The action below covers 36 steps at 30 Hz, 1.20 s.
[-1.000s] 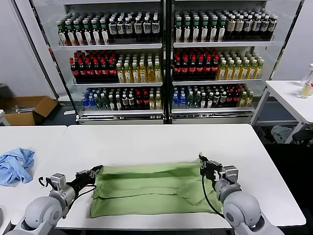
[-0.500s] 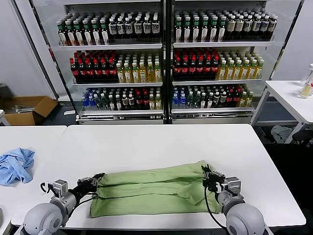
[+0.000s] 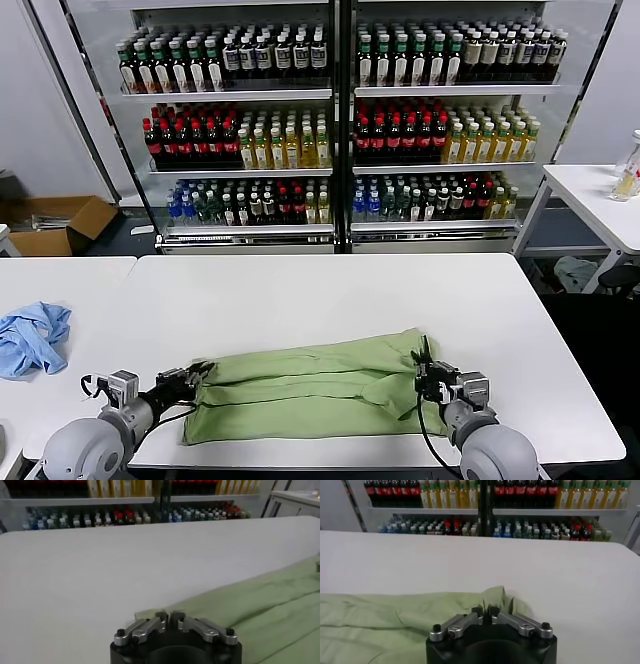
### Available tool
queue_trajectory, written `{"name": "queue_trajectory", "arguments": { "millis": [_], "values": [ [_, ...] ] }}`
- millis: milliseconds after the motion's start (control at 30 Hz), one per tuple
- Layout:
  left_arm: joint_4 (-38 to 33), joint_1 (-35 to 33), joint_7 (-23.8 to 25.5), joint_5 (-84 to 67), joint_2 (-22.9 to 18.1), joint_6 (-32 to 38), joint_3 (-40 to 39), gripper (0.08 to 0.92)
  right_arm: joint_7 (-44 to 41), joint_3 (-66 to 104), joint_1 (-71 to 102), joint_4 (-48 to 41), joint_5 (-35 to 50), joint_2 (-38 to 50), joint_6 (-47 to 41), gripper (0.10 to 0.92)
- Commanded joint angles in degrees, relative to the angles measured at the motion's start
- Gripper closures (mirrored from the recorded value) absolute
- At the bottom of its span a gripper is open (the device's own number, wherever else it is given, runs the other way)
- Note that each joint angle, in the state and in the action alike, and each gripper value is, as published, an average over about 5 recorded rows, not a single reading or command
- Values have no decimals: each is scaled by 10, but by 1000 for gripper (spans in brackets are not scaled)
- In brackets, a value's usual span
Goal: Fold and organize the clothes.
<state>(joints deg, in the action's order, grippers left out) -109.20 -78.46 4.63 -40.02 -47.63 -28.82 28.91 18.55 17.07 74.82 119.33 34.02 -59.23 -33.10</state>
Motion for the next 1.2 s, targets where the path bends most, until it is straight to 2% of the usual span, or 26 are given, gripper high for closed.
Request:
{"name": "queue_trajectory", "arguments": {
  "millis": [33, 233, 533, 667, 1000, 1200],
  "values": [
    [-34, -4, -81, -5, -8, 27, 17, 687, 8, 42, 26, 55, -3, 3, 0, 682],
    [-89, -33, -233, -41, -47, 6, -8, 513, 9, 83, 64, 92, -5, 1, 0, 517],
    [-105, -69, -317, -4, -105, -9, -60, 255, 11, 94, 79, 86, -19, -5, 0, 263],
    [-94, -68, -362, -9, -123, -9, -68, 186, 14, 86, 76, 85, -23, -7, 0, 209],
    [-93, -68, -370, -25, -133, -1, -67, 190, 18, 72, 67, 78, -33, -8, 0, 203],
    [-96, -68, -366, -35, -139, -3, -72, 333, 19, 69, 66, 81, -35, -9, 0, 203]
  ]
}}
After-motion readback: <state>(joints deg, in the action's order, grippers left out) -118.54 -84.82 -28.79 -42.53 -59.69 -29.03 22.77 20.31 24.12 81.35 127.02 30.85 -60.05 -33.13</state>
